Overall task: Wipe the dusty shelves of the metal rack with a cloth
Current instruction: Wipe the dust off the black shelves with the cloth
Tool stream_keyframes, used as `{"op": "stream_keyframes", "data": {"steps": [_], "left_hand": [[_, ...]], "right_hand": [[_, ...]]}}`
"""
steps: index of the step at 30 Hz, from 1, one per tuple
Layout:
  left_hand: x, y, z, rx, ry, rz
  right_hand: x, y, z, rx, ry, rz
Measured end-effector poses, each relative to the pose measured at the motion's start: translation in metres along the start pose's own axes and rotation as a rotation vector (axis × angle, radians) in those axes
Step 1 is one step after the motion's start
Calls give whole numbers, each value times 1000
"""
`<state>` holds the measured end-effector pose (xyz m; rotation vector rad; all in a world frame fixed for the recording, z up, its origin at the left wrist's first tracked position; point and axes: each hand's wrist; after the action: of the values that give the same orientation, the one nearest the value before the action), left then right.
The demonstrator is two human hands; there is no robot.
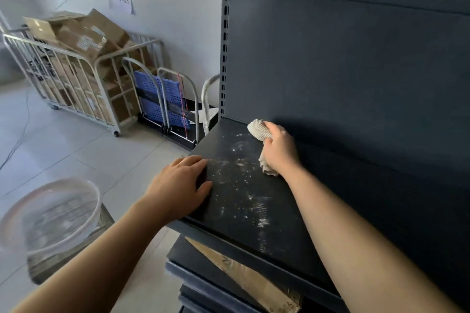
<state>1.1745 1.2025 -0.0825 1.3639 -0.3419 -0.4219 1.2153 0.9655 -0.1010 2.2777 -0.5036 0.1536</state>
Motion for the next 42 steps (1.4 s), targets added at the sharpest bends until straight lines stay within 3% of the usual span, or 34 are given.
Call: {"op": "stream_keyframes", "data": {"steps": [3,11,17,20,23,26,28,33,38,40,42], "left_hand": [[-7,0,-13,-28,47,2],[-8,-1,-14,-72,62,9],[-8,-3,-16,-87,65,-16],[-14,0,-19,-111,60,-5],[-23,2,-24,-107,81,15],[-30,0,-25,-73,95,14],[-33,-1,-24,-78,96,14],[-40,-2,-23,-81,88,30],[-45,-2,-31,-61,45,18],[-45,-2,-34,-45,34,16],[-45,-1,-36,-41,17,17]], "right_hand": [[24,-4,4,-95,-41,-70],[47,-46,-30,-119,121,-299],[9,-47,-46,40,222,-454],[0,-29,-44,269,175,-589],[6,1,-33,362,55,-339],[8,9,-13,53,-13,-133],[1,-1,-9,-92,-35,-151],[-22,-24,-37,-148,96,-246],[-55,-22,-65,123,169,-447],[-57,-1,-60,214,91,-311],[-60,27,-42,141,-24,-87]]}}
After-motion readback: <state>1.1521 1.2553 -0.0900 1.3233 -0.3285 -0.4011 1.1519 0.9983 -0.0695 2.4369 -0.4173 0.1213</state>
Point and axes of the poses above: each hand's wrist, its own x-axis towards the middle knuckle, its own y-axis out of the back of the hand, z = x × y, and after that the axes turned 3 degrees about x, right-handed
